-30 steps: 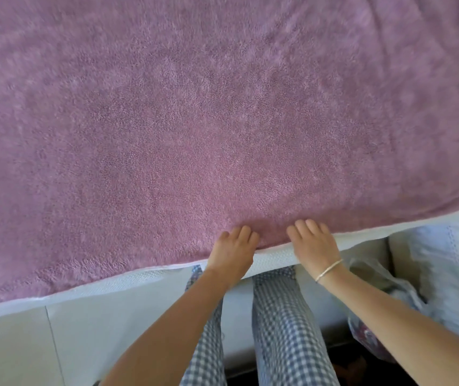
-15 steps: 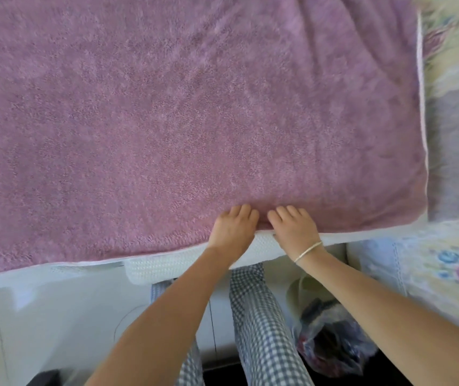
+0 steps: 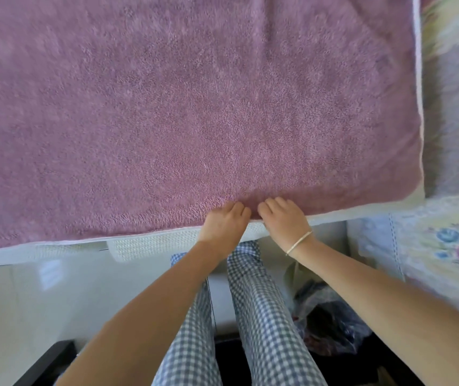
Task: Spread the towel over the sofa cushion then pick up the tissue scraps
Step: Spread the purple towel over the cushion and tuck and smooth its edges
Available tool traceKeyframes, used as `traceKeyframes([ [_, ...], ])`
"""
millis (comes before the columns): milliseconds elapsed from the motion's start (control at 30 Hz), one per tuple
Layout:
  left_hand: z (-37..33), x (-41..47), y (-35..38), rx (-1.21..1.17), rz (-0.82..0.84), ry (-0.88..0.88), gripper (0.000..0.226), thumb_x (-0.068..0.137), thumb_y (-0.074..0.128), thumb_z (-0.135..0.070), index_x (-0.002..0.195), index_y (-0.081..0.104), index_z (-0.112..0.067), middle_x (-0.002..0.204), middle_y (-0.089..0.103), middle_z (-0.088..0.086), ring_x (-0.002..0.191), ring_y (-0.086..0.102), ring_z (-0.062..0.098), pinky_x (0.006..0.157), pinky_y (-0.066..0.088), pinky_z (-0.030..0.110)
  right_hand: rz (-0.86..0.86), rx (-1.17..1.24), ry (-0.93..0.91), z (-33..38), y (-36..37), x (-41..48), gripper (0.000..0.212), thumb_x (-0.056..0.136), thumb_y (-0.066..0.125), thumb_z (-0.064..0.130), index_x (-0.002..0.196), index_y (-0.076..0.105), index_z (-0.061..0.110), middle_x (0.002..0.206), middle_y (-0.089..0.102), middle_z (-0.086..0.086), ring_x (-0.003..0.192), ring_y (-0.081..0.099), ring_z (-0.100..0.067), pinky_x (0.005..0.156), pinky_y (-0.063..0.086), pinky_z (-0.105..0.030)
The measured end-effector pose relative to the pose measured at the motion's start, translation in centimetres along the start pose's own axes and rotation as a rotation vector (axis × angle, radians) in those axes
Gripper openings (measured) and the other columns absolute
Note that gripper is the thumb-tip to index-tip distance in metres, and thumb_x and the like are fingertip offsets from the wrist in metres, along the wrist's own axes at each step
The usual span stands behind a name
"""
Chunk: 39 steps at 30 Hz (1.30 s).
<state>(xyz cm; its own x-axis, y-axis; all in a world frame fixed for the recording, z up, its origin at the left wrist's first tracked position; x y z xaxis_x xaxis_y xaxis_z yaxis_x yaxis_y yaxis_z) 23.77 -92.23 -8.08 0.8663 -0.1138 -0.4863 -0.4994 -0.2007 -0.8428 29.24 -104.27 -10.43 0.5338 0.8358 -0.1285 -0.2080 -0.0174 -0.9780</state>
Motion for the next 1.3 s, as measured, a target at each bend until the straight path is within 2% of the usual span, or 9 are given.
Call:
traceKeyframes([
  [167,-2.5,1.5,-0.5,0.005,-0.009,0.078,0.039,0.038,0.091,-0.039,0.056,0.063,-0.018,0.052,0.060,-0.005,0.043,0.058,0.011,0.032,0.038,0.015,0.033,-0.064,0.102,-4.0,-0.6,-3.1,0.011,0.066,0.042,0.014,0.066,0.053,0.016,0.051,0.056,0.001,0.048,0.057,-0.020,0.043,0.043,-0.023],
  [300,-4.6,3.0,-1.2,0.063,0.072,0.044,0.029,0.083,0.065,-0.025,0.107,0.055,-0.011,0.102,0.060,0.004,0.092,0.060,0.020,0.069,0.051,0.029,0.022,-0.193,0.186,-7.3,-1.1,-4.7,0.021,0.068,0.042,0.013,0.058,0.060,0.017,0.051,0.056,0.001,0.048,0.057,-0.020,0.045,0.043,-0.024],
  [767,-5.9,5.5,-1.2,0.111,0.210,0.216,0.027,0.091,0.044,-0.001,0.118,0.049,-0.005,0.120,0.054,0.011,0.110,0.050,0.027,0.083,0.047,0.036,0.207,-0.170,0.179,-9.0,-1.3,-3.6,0.030,0.061,0.037,0.014,0.045,0.063,0.013,0.040,0.060,0.000,0.039,0.059,-0.016,0.044,0.045,-0.017],
  [867,-5.6,5.9,-1.4,0.111,0.237,0.247,0.024,0.094,0.044,-0.007,0.117,0.052,-0.006,0.120,0.057,0.010,0.111,0.052,0.028,0.085,0.048,0.038,0.279,-0.157,0.153,-8.6,-1.8,-3.0,0.009,0.044,0.064,0.020,0.041,0.062,0.012,0.037,0.059,-0.001,0.037,0.058,-0.015,0.043,0.044,-0.015],
  [933,-5.3,6.3,-2.0,0.084,0.211,0.269,0.029,0.099,0.038,-0.023,0.115,0.055,-0.006,0.117,0.060,0.010,0.109,0.056,0.028,0.084,0.048,0.039,0.333,-0.101,0.145,-8.7,-1.6,-3.2,0.026,0.028,0.081,0.024,0.044,0.064,0.014,0.039,0.061,0.000,0.039,0.059,-0.016,0.044,0.046,-0.017],
  [1000,-5.0,6.6,-2.8,0.021,0.174,0.259,0.037,0.100,0.032,-0.032,0.114,0.056,-0.007,0.115,0.062,0.010,0.108,0.057,0.029,0.082,0.048,0.038,0.352,-0.045,0.194,-9.0,-1.9,-3.6,0.038,0.040,0.081,0.049,0.048,0.063,0.017,0.043,0.062,0.002,0.041,0.060,-0.016,0.039,0.046,-0.020],
  [1067,-4.2,7.3,-3.9,-0.056,0.105,0.233,0.034,0.100,0.032,-0.030,0.112,0.055,-0.009,0.113,0.061,0.008,0.107,0.057,0.027,0.081,0.048,0.037,0.274,0.025,0.275,-9.4,-2.9,-3.3,0.043,0.067,0.056,0.058,0.050,0.059,0.018,0.042,0.060,0.004,0.041,0.059,-0.015,0.033,0.042,-0.020],
  [1167,-2.6,8.9,-5.9,-0.102,-0.014,0.153,0.026,0.099,0.032,-0.021,0.112,0.053,-0.012,0.112,0.058,0.004,0.103,0.056,0.021,0.080,0.047,0.031,0.151,0.043,0.401,-10.0,-4.6,-1.1,0.041,0.076,0.039,0.046,0.051,0.056,0.018,0.042,0.056,0.003,0.041,0.056,-0.013,0.032,0.026,-0.017],
  [1300,0.0,12.2,-9.2,-0.092,-0.117,0.030,0.026,0.099,0.034,-0.017,0.119,0.049,-0.011,0.117,0.054,0.003,0.105,0.054,0.021,0.081,0.049,0.031,0.096,0.098,0.486,-11.8,-6.1,3.8,0.017,0.064,0.077,0.012,0.060,0.060,0.011,0.055,0.061,-0.004,0.049,0.060,-0.022,0.033,0.040,-0.022],
])
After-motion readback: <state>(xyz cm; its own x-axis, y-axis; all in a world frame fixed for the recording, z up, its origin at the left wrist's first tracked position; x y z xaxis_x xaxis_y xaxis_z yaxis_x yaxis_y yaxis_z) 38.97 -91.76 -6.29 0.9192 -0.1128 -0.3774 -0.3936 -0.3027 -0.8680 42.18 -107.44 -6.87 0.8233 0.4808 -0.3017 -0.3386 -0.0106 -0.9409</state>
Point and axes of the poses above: each hand's wrist, its own x-axis towards the middle knuckle, its own y-axis out of the palm, z = x × y, the point moved 1 cm from there along x, towards the middle knuckle
